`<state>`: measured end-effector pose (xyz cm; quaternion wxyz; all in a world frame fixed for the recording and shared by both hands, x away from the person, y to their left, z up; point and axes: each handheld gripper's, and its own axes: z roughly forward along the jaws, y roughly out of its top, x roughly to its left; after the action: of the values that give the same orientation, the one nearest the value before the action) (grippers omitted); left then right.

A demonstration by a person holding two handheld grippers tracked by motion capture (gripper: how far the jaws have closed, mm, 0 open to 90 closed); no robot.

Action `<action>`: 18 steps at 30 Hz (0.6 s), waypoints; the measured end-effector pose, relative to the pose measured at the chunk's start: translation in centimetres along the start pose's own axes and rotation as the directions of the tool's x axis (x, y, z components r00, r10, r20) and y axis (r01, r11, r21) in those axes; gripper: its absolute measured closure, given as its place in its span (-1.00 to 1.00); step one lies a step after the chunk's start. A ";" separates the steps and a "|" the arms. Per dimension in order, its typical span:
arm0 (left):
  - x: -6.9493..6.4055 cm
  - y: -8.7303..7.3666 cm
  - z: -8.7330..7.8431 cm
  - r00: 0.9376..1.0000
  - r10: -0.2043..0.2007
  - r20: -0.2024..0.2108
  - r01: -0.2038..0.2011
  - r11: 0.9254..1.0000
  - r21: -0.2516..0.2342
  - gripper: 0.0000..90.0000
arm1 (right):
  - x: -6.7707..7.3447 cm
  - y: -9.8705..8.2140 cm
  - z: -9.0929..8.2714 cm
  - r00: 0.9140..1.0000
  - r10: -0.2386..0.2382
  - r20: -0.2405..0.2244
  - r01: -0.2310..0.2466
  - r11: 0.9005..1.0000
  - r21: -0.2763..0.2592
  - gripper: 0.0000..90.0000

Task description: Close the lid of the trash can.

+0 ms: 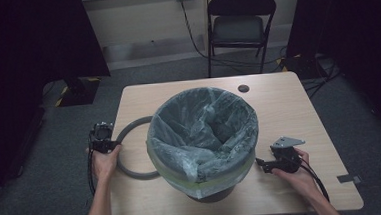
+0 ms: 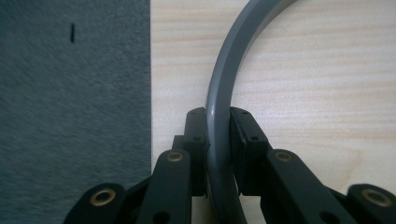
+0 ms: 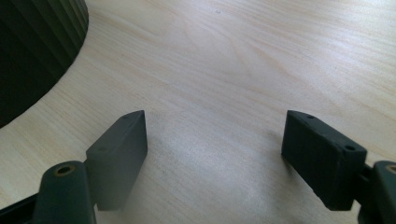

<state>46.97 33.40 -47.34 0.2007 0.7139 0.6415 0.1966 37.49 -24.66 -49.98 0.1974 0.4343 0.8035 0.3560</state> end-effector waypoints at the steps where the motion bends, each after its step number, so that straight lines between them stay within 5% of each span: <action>1: 0.0 -0.1 0.0 1.000 -0.011 0.001 0.011 1.000 -0.006 0.74 | 0.0 0.0 0.0 1.000 0.000 0.000 0.000 1.000 0.000 -0.52; 8: 0.6 -0.1 0.1 0.997 -0.072 0.031 0.072 0.997 -0.021 0.75 | 0.0 0.0 0.0 1.000 0.002 0.002 -0.002 1.000 0.000 -0.52; 13: 1.6 -0.4 0.1 0.983 -0.166 0.084 0.169 0.985 -0.027 0.76 | 0.0 0.0 0.0 1.000 0.003 0.006 -0.003 1.000 0.001 -0.52; 18: 1.9 -0.6 -0.7 0.975 -0.189 0.114 0.198 0.978 -0.069 0.76 | 0.1 0.0 0.0 1.000 0.006 0.008 -0.006 1.000 0.001 -0.52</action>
<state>46.24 35.37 -47.00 0.2812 0.6490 0.6879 0.1630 37.48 -24.58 -49.97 0.1994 0.4381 0.8017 0.3544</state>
